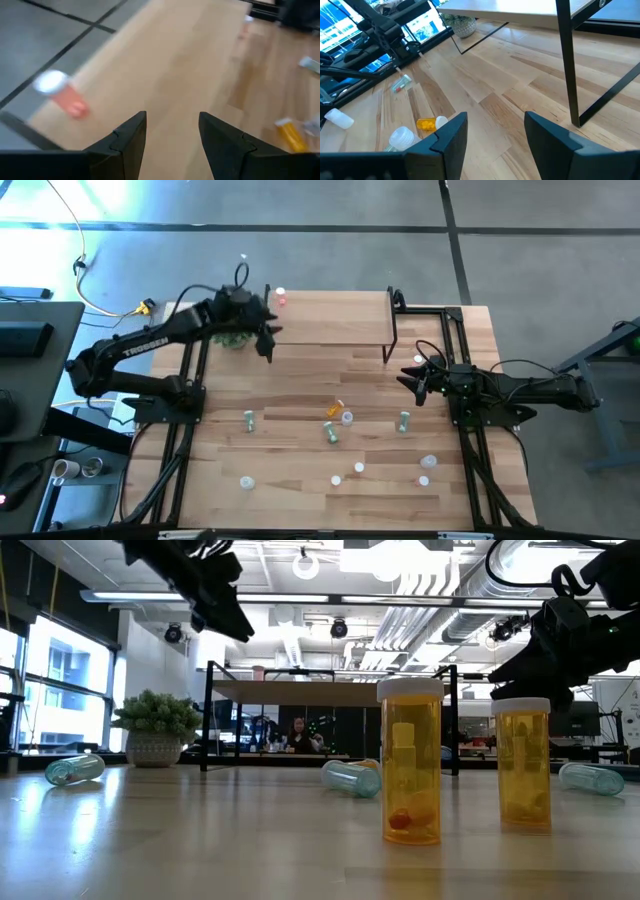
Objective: Pick and place medicine bottles onto shelf by color
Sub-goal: Put the top white pill bottle on the shelf
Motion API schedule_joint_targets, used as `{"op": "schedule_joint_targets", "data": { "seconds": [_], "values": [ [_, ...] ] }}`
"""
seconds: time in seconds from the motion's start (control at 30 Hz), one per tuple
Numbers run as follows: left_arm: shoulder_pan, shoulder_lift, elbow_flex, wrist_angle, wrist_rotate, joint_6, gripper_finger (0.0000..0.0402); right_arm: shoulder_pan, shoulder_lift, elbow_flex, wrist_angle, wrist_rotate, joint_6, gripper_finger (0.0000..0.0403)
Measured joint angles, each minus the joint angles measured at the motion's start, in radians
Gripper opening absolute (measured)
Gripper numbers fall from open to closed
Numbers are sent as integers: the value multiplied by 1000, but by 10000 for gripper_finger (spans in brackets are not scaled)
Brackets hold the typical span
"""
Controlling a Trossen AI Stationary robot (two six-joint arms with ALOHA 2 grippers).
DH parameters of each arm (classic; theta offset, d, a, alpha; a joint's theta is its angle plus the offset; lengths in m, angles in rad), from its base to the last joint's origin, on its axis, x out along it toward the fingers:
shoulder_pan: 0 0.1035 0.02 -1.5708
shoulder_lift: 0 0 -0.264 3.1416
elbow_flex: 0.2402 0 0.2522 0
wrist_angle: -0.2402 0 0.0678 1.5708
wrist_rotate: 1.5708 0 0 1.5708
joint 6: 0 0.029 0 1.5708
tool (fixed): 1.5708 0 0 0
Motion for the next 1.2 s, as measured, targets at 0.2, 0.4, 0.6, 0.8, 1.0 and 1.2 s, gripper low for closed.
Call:
{"op": "schedule_joint_targets", "data": {
  "seconds": [0.2,0.4,0.6,0.8,1.0,1.2],
  "values": [
    [-100,-80,-109,50,-2,-49,172,0,0,0,0,0,0,187],
    [-204,-138,-189,79,-9,-108,172,0,0,0,0,0,0,187],
    [-323,-169,-263,136,-11,-173,172,0,0,0,0,0,0,187],
    [-449,-174,-326,231,-14,-243,172,0,0,0,0,0,0,187],
    [-572,-174,-334,255,-51,-290,172,0,0,0,0,0,0,187],
    [-689,-174,-334,272,-147,-340,172,0,0,0,3,4,0,187]
  ]
}}
